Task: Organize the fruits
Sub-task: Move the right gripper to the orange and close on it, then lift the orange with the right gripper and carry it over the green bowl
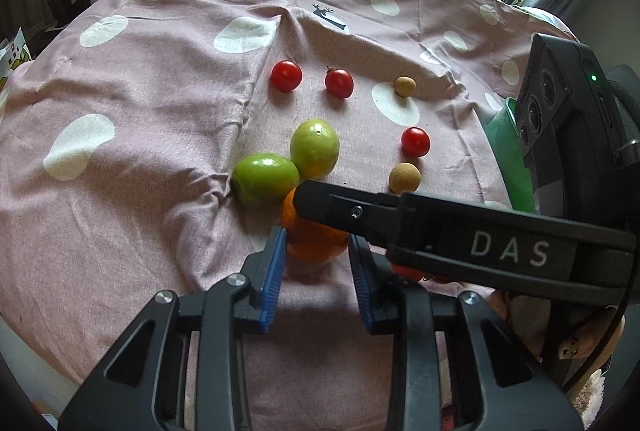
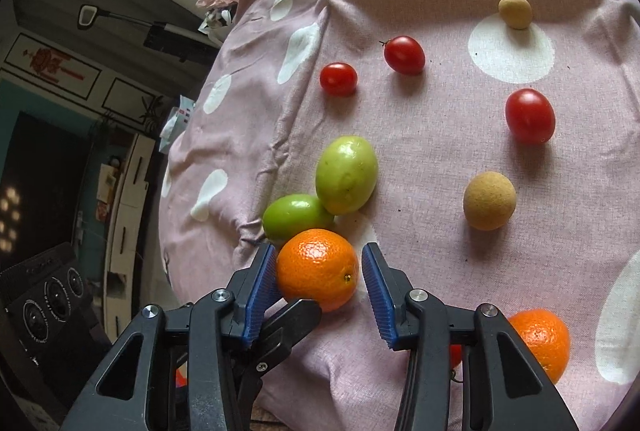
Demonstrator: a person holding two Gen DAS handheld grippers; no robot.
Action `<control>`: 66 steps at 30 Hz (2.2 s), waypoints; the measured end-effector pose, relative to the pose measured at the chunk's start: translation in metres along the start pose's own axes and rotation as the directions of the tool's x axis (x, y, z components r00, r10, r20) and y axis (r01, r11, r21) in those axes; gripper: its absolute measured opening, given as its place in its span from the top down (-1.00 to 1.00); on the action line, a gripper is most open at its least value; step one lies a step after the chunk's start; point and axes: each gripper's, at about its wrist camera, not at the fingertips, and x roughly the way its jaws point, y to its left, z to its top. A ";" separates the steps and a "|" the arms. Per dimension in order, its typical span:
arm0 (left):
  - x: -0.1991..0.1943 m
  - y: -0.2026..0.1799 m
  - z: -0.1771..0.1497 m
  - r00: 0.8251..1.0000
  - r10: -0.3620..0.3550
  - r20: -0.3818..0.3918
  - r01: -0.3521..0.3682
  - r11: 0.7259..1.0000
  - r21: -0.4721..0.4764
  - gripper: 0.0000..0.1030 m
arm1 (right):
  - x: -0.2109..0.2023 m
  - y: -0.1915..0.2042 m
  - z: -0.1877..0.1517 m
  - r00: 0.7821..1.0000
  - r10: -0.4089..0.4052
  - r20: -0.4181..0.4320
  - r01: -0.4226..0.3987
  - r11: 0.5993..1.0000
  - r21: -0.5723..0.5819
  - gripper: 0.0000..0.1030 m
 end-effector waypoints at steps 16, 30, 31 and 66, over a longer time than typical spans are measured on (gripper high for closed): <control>0.003 0.002 0.002 1.000 -0.007 0.015 0.007 1.000 -0.011 0.38 | 0.004 0.002 0.001 1.000 -0.018 0.018 0.018 0.999 -0.030 0.09; -0.004 -0.006 0.002 0.998 0.002 0.058 -0.004 0.999 0.032 0.40 | -0.004 0.008 -0.003 0.997 -0.034 0.066 0.037 0.998 -0.051 0.09; -0.006 -0.007 0.002 0.998 0.002 0.065 -0.004 0.999 0.034 0.40 | -0.006 0.009 -0.003 0.997 -0.031 0.072 0.035 0.998 -0.052 0.09; -0.055 -0.146 0.018 0.956 -0.131 0.263 0.021 0.923 0.384 0.40 | -0.153 -0.019 -0.013 0.881 -0.014 0.474 0.010 1.000 0.012 0.09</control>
